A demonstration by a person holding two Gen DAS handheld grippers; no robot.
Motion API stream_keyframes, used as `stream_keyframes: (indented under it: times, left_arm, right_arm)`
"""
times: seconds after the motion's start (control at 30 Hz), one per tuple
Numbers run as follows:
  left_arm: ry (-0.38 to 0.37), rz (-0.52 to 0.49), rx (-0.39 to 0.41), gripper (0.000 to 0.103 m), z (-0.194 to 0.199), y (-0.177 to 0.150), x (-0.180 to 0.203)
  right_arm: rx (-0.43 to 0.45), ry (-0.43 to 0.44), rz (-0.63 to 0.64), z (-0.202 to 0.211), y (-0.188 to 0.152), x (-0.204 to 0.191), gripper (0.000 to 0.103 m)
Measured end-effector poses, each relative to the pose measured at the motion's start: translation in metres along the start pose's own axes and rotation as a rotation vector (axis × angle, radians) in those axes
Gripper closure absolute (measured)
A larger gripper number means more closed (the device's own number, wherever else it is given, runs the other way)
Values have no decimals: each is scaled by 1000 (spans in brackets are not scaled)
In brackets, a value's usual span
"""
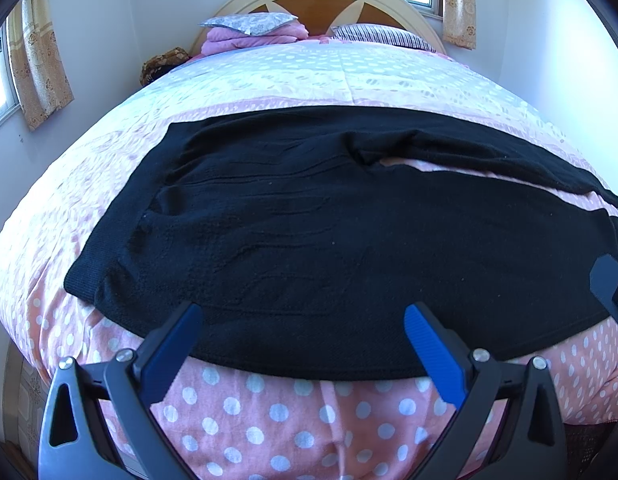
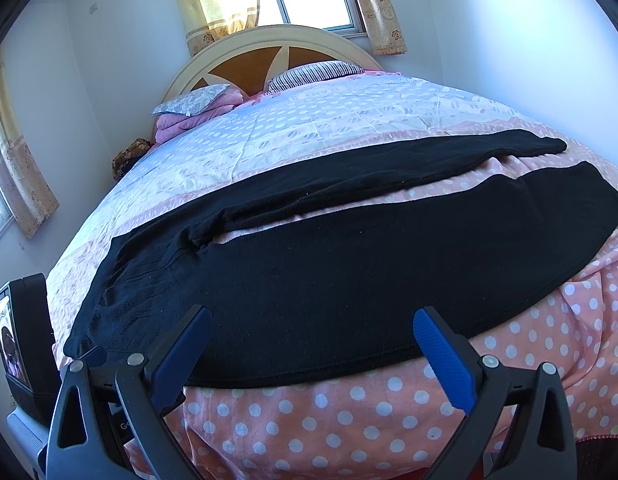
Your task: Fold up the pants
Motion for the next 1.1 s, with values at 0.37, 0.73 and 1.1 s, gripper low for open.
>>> stream_keyframes:
  times: [0.37, 0.73, 1.1]
  left_arm:
    - [1, 4, -6, 0, -4, 3, -3]
    - [-42, -30, -2, 0, -15, 17, -35]
    - [63, 72, 24, 22, -61, 123, -154]
  right_arm:
    - [-8, -4, 5, -2, -1, 0, 1]
    - [-15, 25, 18, -15, 15, 9, 1]
    - [-34, 83, 76, -41, 41, 4, 2]
Point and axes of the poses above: each gripper's, at about its wrist camera, not at the fingertips, and z roughly against the way its jaws point, x to its right, y to its top, the point moved 1 cm from there along -z, roughly the way its jaws point, and after that the axes turned 1 degree about x, right-handed, at the moved point
